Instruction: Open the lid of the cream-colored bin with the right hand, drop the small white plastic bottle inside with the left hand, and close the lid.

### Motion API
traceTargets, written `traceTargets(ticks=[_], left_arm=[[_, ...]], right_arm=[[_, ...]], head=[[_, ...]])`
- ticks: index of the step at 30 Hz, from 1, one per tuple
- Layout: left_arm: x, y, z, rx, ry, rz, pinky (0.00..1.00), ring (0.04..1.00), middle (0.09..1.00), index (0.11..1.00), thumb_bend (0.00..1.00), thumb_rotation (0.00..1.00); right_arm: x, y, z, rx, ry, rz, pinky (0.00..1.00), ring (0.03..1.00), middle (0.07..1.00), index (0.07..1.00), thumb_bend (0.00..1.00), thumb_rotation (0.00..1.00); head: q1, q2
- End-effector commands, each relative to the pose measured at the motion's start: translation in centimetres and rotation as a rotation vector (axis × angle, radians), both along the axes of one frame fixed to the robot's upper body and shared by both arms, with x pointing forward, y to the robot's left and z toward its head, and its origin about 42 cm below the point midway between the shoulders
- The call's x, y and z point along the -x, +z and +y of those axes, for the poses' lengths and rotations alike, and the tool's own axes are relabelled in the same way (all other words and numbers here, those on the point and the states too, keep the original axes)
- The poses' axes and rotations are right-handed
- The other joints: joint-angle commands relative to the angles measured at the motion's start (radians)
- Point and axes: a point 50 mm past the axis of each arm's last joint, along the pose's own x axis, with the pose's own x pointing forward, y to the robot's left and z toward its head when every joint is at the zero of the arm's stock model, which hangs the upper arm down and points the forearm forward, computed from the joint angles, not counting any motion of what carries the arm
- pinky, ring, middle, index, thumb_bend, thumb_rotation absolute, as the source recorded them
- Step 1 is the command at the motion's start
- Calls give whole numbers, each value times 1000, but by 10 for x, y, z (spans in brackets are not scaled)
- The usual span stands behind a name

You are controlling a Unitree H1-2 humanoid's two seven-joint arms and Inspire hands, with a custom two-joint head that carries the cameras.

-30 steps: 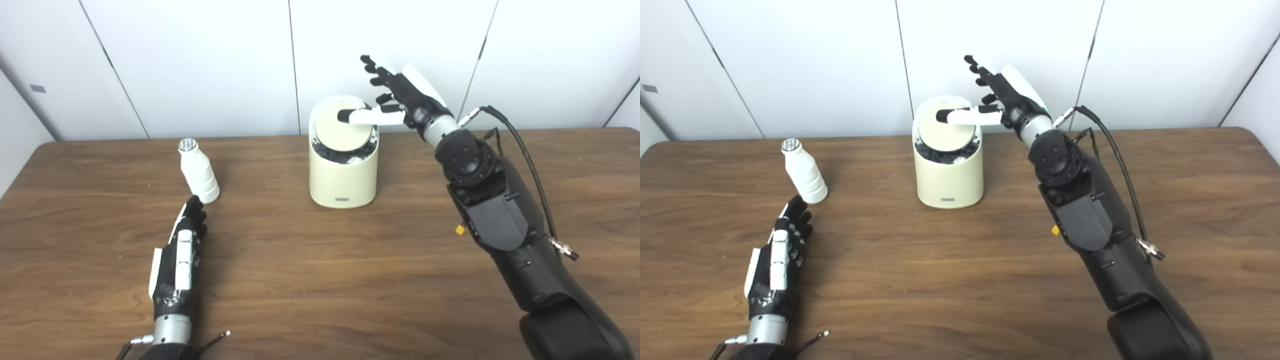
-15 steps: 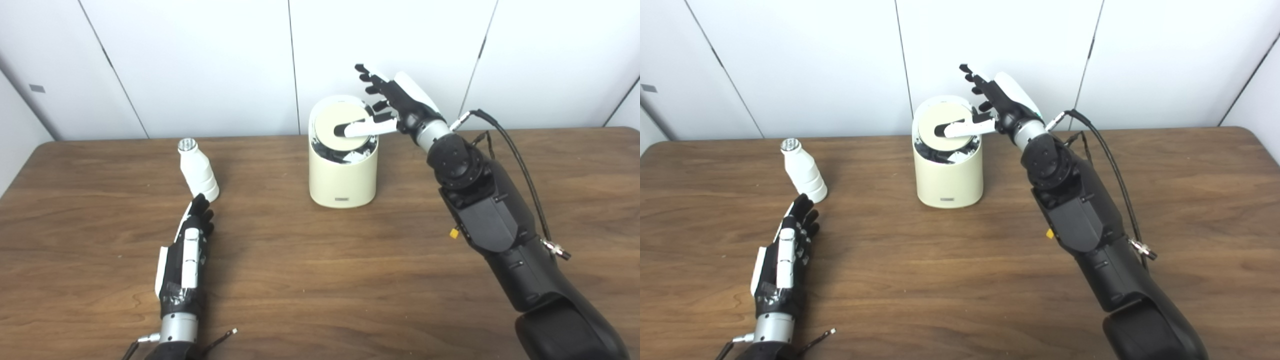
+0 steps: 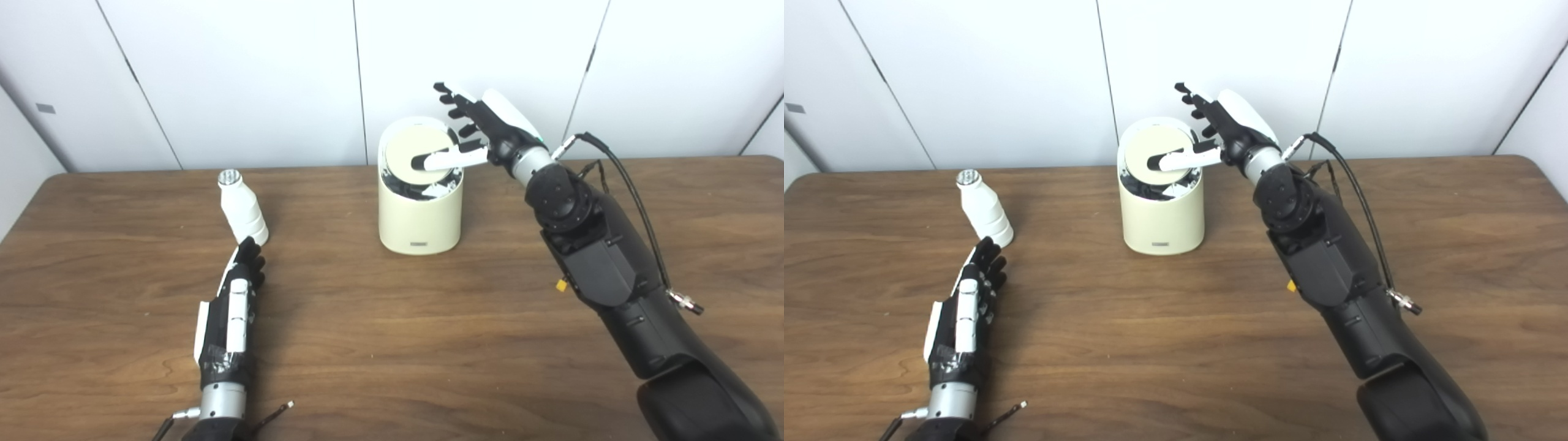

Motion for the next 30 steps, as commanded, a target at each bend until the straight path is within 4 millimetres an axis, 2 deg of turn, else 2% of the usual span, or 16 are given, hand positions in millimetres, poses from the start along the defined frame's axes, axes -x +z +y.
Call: traceTargets(ticks=[1,7,14,26,30], left_arm=[[2,-12,-18,47,-19,29,979,956,956,961,469,896],[2,-12,-18,48,-20,25,976,954,951,957,468,900],[3,-12,-19,51,-18,27,968,953,953,955,468,897],[2,-12,-19,47,-19,25,976,952,954,958,469,892],[2,-11,-19,55,-17,25,977,950,952,958,469,877]], right_arm=[[-5,31,-1,18,22,-104,750,883,924,941,848,464],[-4,28,0,48,24,-108,741,877,919,936,814,425],[-3,23,1,61,29,-98,751,880,922,933,792,332],[-4,18,5,78,29,-130,744,868,906,921,798,303],[-4,18,4,121,32,-175,780,861,892,911,815,265]], head=[[-6,3],[-7,3],[-3,2],[-3,0],[-6,2]])
